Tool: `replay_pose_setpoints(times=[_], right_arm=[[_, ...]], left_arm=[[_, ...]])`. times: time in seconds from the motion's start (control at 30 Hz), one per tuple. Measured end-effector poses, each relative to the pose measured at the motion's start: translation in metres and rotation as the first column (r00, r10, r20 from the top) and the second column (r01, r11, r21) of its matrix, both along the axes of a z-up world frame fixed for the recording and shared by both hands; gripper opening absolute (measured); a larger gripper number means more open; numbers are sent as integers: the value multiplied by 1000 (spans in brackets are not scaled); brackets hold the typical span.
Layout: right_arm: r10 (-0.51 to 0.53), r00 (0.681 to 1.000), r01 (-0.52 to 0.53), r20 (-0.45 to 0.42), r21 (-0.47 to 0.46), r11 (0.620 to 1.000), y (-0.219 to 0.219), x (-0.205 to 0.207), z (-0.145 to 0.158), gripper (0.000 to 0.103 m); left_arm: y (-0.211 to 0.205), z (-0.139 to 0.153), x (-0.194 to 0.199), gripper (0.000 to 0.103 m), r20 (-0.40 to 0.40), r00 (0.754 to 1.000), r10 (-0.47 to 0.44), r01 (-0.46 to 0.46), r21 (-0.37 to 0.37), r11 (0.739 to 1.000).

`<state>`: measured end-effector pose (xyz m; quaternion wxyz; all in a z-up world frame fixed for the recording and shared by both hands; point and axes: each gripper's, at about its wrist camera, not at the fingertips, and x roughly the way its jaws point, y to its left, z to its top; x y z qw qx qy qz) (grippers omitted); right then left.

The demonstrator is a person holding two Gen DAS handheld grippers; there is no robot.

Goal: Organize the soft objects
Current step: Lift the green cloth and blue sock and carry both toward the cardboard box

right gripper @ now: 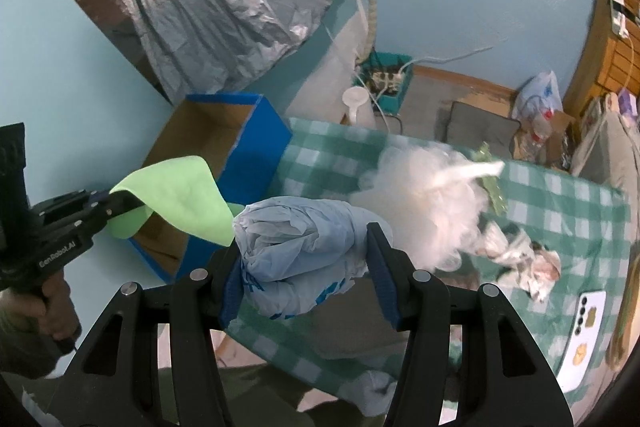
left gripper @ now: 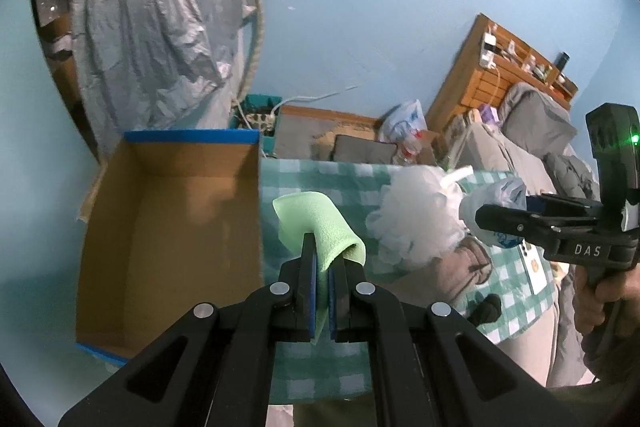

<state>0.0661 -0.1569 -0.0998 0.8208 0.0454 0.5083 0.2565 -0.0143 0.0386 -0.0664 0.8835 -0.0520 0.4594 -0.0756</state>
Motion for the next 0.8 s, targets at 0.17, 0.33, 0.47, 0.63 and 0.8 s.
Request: replay_pose_setpoints(times=[0.17,0.33,0.47,0.63,0.8], right_arm=[[39,999,-39,7,3,999,22,8,4,55],[85,996,-85,16,14,996,47,15,10,55],[123,992,-123,17,18,992,66,20,12,55],[174,985,-174,10,28,984,93,25,10,55],[224,975,-223,0,37,974,122,29,8,55]], left_arm=[[17,5,0,4,14,999,42,-42,1,999],[34,8,-2,4,27,996,82,-83,2,997],[49,11,-4,4,36,993,114,-115,4,993],[68,13,-7,4,44,986,159,-160,10,987],[87,11,-8,4,42,980,197,-198,25,980]])
